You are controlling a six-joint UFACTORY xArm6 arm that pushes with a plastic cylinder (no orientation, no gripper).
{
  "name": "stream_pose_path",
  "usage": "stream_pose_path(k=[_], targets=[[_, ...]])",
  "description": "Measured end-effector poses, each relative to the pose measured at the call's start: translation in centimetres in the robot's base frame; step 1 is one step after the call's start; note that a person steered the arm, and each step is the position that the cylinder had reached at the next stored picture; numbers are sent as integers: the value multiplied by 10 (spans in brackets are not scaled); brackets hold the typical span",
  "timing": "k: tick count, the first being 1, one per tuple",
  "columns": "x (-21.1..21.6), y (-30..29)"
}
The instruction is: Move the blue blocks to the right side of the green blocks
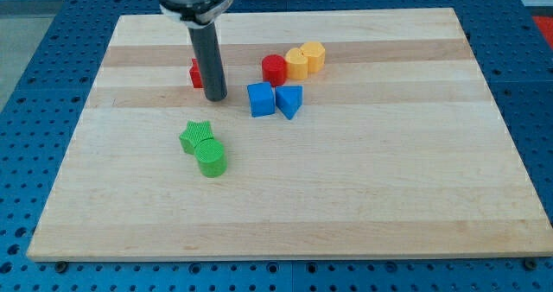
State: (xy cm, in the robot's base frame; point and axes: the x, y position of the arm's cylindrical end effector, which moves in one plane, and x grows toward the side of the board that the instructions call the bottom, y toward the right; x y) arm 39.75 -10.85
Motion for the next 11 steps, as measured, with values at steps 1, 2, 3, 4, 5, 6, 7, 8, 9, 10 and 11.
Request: stream_pose_path(k=[1,2,3,4,5,6,7,8,9,10,11], targets=[[16,9],[16,49],[16,96],[16,109],[13,79],[-7,74],[-22,88],[-27,118],[-27,158],[-9,175],[8,175]])
